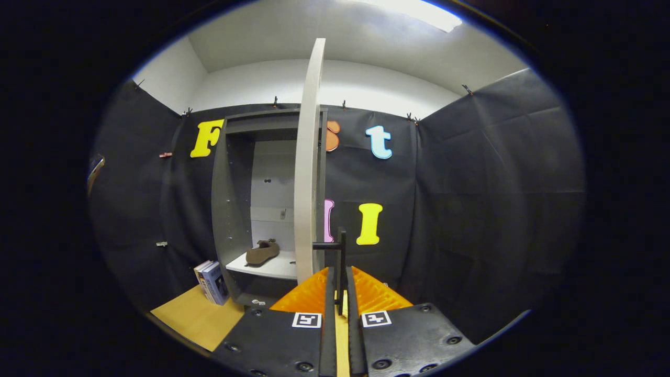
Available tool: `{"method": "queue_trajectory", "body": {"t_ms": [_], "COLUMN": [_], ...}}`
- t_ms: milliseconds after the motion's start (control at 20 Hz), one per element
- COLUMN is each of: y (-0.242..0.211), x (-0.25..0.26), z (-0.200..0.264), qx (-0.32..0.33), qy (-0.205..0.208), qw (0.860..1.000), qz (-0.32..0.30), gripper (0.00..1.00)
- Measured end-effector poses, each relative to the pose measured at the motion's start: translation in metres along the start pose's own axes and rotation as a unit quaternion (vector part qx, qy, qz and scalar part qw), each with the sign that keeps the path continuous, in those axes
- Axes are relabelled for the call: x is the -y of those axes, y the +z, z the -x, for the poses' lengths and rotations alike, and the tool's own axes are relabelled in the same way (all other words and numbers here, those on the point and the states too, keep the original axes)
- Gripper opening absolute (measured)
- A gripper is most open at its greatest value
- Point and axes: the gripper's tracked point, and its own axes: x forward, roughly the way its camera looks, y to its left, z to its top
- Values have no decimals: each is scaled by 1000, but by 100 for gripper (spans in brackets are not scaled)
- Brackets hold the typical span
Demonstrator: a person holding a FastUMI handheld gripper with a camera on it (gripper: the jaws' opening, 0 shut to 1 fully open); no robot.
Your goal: Open the shoe cabinet door, grab the shoes and put them into the shoe cabinet, then close the shoe cabinet door.
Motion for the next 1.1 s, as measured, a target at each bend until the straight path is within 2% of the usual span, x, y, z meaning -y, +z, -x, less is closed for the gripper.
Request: {"method": "queue_trajectory", "body": {"t_ms": [50, 250, 450, 550, 650, 750, 850, 1100], "y": [1, 1, -8, -20, -39, -69, -120, -247], "x": [-3, -32, -57, -70, -91, -125, -159, -205], "z": [0, 4, 14, 17, 24, 15, -5, -6], "qx": [2, 2, -16, -41, -74, -108, -148, -265], "qy": [0, 48, 108, 128, 147, 163, 172, 186], "qw": [1000, 998, 994, 991, 986, 979, 972, 945], "qz": [-7, -28, -18, -23, -36, -51, -51, -34], "gripper": [13, 22, 77, 83, 98, 97, 98, 98]}}
